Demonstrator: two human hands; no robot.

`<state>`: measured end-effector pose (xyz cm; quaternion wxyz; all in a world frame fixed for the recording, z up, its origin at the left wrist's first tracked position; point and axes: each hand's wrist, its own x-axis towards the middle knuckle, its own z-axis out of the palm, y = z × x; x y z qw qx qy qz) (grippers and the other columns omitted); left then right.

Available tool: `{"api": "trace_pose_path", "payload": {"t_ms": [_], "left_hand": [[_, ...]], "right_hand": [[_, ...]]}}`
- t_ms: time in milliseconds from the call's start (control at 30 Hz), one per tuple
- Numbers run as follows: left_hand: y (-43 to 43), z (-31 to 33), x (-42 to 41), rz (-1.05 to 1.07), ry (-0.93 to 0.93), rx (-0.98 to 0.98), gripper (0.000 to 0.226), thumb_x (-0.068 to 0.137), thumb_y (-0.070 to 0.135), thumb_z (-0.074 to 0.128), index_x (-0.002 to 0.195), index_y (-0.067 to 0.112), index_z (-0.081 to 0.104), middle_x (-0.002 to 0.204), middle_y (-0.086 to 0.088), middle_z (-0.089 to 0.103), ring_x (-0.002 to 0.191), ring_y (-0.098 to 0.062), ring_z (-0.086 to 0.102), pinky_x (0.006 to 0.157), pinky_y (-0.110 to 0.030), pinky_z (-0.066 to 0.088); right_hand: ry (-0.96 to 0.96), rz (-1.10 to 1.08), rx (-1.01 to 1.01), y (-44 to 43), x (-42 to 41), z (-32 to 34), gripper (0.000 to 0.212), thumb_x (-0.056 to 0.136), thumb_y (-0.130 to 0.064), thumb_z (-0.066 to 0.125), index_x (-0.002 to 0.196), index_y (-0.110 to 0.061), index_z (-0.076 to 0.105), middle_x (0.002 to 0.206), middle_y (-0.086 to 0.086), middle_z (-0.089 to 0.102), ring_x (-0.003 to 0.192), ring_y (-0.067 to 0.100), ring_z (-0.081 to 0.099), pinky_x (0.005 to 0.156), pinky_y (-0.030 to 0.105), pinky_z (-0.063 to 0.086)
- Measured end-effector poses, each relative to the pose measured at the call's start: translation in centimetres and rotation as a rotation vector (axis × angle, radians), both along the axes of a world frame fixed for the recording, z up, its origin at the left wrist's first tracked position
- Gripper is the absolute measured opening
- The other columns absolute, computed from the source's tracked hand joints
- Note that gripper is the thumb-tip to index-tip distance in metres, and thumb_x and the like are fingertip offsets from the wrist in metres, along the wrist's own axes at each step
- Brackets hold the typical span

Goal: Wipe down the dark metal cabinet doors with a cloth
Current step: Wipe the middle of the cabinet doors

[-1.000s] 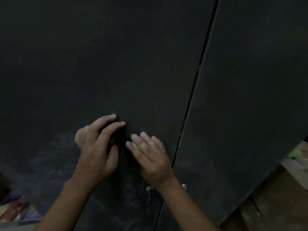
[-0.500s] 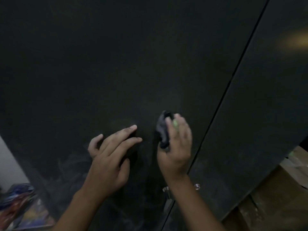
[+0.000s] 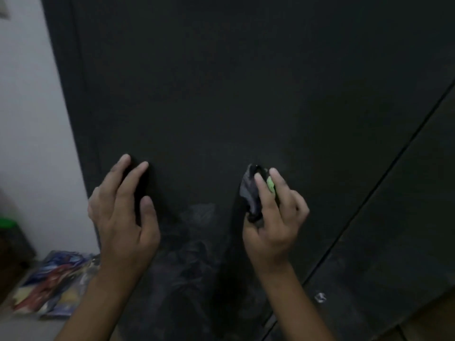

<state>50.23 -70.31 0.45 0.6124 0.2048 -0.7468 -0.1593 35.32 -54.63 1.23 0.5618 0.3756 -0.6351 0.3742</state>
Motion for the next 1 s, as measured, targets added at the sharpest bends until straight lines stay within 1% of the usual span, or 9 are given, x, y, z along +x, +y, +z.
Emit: {"api": "trace_pose_path", "payload": {"t_ms": [67, 133, 233, 300, 367, 467, 633, 833, 1000], "left_hand": [[-0.6, -0.7, 0.5, 0.04, 0.095, 0.098, 0.047, 0.094, 0.011, 0.053, 0.14, 0.004, 0.048, 0.15, -0.021, 0.035, 0.14, -0.015, 0.026, 0.118, -0.034, 0.022], [-0.9, -1.1, 0.6, 0.061, 0.151, 0.16, 0.05, 0.094, 0.015, 0.056, 0.141, 0.004, 0.045, 0.148, -0.024, 0.032, 0.14, -0.022, 0.027, 0.118, -0.037, 0.026], [-1.3, -1.7, 0.7, 0.022, 0.187, 0.241, 0.06, 0.093, 0.024, 0.06, 0.145, 0.005, 0.037, 0.146, -0.025, 0.029, 0.138, -0.031, 0.032, 0.116, -0.036, 0.032], [-1.7, -1.7, 1.4, -0.054, 0.213, 0.387, 0.067, 0.093, 0.031, 0.066, 0.148, 0.011, 0.033, 0.146, -0.015, 0.034, 0.134, -0.022, 0.039, 0.111, -0.029, 0.038], [-2.3, -1.6, 2.3, -0.115, 0.175, 0.485, 0.062, 0.091, 0.035, 0.066, 0.145, 0.02, 0.039, 0.138, 0.002, 0.049, 0.122, -0.003, 0.049, 0.099, -0.012, 0.043], [-3.2, -1.6, 3.4, -0.161, 0.101, 0.5, 0.048, 0.094, 0.03, 0.06, 0.141, 0.022, 0.05, 0.126, 0.011, 0.06, 0.105, 0.02, 0.053, 0.086, -0.001, 0.041], [-3.7, -1.9, 3.7, -0.259, 0.088, 0.572, 0.043, 0.103, 0.023, 0.046, 0.146, 0.02, 0.048, 0.13, 0.016, 0.06, 0.113, 0.015, 0.054, 0.087, -0.003, 0.044], [-4.1, -1.8, 4.1, -0.297, 0.093, 0.613, 0.041, 0.104, 0.023, 0.045, 0.145, 0.026, 0.049, 0.133, 0.01, 0.063, 0.119, 0.003, 0.058, 0.099, -0.021, 0.049], [-3.9, -1.8, 4.1, -0.288, 0.096, 0.629, 0.042, 0.104, 0.024, 0.045, 0.147, 0.026, 0.047, 0.135, 0.012, 0.061, 0.123, 0.001, 0.055, 0.107, -0.037, 0.048]], "right_hand": [[0.051, 0.054, 0.054, -2.2, 1.3, 0.3, 0.036, 0.088, -0.004, 0.069, 0.123, -0.014, 0.07, 0.137, 0.006, 0.058, 0.103, 0.024, 0.058, 0.093, 0.036, 0.046], [0.135, 0.109, 0.169, -3.7, 2.3, -0.8, 0.039, 0.089, -0.006, 0.07, 0.125, -0.021, 0.07, 0.139, -0.002, 0.059, 0.094, 0.025, 0.062, 0.085, 0.038, 0.051], [0.212, 0.134, 0.388, -3.9, 3.3, -4.0, 0.032, 0.098, -0.016, 0.062, 0.126, -0.03, 0.068, 0.141, -0.013, 0.057, 0.099, 0.017, 0.056, 0.082, 0.034, 0.051], [0.23, 0.152, 0.489, -3.3, 3.3, -5.3, 0.029, 0.101, -0.021, 0.058, 0.125, -0.033, 0.068, 0.142, -0.015, 0.055, 0.102, 0.015, 0.053, 0.083, 0.033, 0.051], [0.209, 0.187, 0.486, -2.9, 3.2, -4.9, 0.029, 0.103, -0.019, 0.053, 0.123, -0.031, 0.07, 0.141, -0.014, 0.056, 0.1, 0.016, 0.056, 0.084, 0.034, 0.051], [0.107, 0.21, 0.287, -3.5, 3.3, -2.5, 0.034, 0.094, -0.007, 0.063, 0.122, -0.025, 0.071, 0.137, -0.005, 0.06, 0.093, 0.024, 0.064, 0.082, 0.041, 0.051], [0.065, 0.195, 0.147, -6.6, 5.2, 0.2, 0.032, 0.097, -0.005, 0.059, 0.121, -0.021, 0.072, 0.134, -0.001, 0.062, 0.097, 0.023, 0.056, 0.08, 0.043, 0.051], [0.225, 0.22, 0.483, -8.1, 6.8, -3.9, 0.038, 0.106, -0.014, 0.04, 0.128, -0.03, 0.067, 0.141, -0.01, 0.058, 0.103, 0.017, 0.055, 0.084, 0.035, 0.049], [0.202, 0.252, 0.493, -8.2, 6.8, -3.9, 0.044, 0.106, -0.012, 0.034, 0.126, -0.03, 0.068, 0.139, -0.01, 0.059, 0.102, 0.018, 0.06, 0.084, 0.035, 0.049]]}}
